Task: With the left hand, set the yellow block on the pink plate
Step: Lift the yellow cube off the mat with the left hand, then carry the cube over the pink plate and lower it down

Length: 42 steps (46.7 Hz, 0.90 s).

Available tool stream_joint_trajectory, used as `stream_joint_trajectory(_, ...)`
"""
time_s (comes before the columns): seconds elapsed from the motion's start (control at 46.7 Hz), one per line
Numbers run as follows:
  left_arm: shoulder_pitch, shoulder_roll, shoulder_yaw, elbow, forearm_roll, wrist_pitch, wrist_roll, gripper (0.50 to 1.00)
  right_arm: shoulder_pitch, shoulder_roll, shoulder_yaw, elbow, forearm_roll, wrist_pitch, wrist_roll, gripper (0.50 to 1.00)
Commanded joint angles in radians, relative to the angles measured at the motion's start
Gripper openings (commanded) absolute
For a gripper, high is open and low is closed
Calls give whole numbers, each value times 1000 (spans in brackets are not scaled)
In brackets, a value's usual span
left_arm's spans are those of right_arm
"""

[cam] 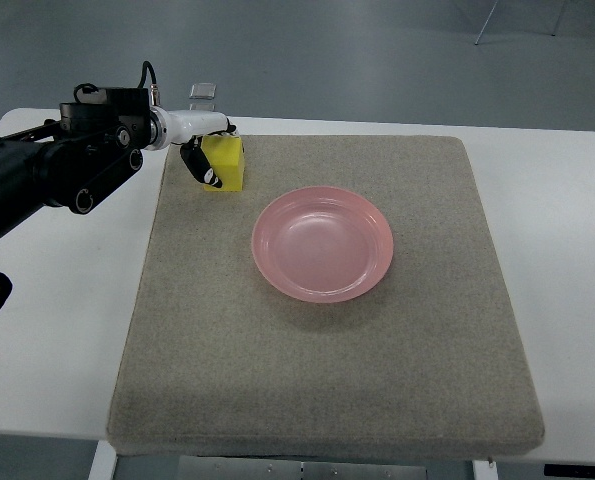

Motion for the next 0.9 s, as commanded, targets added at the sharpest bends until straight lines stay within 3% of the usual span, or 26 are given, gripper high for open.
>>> stream_joint_trajectory(0.0, -11, 1, -2, -1, -2, 1, 1, 500, 0, 0, 0, 0, 0, 0, 0, 924)
stream_joint_trajectory(0.193, -60, 55, -9, -30, -10, -5, -2, 500, 0, 0, 0, 0, 0, 0, 0, 924)
stream_joint_trajectory(0.364, -92, 179, -18, -229, -17, -16, -4, 500, 0, 0, 0, 0, 0, 0, 0, 924)
stream_joint_trajectory(0.557, -107, 196, -37, -355, -25, -77, -7, 500, 0, 0, 0, 0, 0, 0, 0, 924)
stream_joint_trajectory(0.878, -95, 323, -38, -815, -83, -100, -8, 500, 0, 0, 0, 0, 0, 0, 0, 924)
